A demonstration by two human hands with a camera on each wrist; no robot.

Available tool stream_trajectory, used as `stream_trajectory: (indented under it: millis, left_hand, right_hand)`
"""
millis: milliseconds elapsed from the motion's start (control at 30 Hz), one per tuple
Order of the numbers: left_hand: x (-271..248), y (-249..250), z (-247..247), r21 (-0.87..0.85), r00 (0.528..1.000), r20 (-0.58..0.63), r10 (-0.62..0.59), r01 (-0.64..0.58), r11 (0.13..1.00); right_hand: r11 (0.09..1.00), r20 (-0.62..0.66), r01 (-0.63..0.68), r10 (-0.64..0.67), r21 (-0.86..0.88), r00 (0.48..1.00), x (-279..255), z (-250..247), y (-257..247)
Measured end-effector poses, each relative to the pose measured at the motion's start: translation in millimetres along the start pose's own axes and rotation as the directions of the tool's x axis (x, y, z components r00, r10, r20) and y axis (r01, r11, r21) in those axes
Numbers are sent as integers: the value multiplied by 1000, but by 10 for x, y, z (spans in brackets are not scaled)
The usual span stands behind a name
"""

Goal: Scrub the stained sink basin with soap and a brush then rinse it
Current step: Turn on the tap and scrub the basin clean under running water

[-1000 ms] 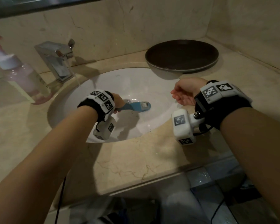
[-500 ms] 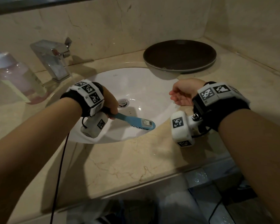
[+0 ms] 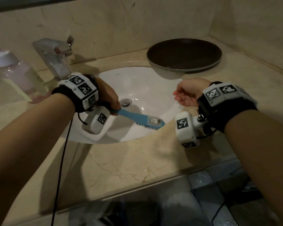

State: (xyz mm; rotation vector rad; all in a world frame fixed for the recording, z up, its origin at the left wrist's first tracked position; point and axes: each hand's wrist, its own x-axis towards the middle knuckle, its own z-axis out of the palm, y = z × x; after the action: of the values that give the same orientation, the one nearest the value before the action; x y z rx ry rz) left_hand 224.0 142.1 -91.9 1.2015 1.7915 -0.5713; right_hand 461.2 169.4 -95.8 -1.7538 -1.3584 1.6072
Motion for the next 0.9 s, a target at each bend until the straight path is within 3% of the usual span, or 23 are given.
stream_trajectory:
  millis: [67,167,233,400,533,633,767,900]
  left_hand:
    - [6,-23,15,-8,999,44,-29,29,1000]
    - [59,-23,78,55,969,-245,-41,57,997]
    - [150,-57,126,57,939,-342,-38,62,996]
    - [234,8,241,46,915,-397,-76,102,994]
    - [109,-12,234,56,883,-469,-14,46,997]
    - [-17,-118,179,-28,881,-474,-16,3,1000]
    - [-267,-299,109,-65,819,-567,-90,65,996]
    - [-515,-544,37,-189,801,-580,-147,43,981]
  right_hand:
    - [1000,-1,4,-4,4,1000,9,-2,2]
    - [1000,-2,5,-5,16,1000,15,2,5]
    - [1000,1,2,-2,18,1000,14,9,6]
    - [1000,-4,-3,3,12,1000,13,18,-3]
    - [1000,-31,5,-6,-30,1000,9,48,-7]
    - [999,-32,17,-19,-35,999,21,82,2]
    - [998,-36,30,-32,-60,999,-5,101,1]
    - [998,-23,25,-27,-61,999,-38,91,-7]
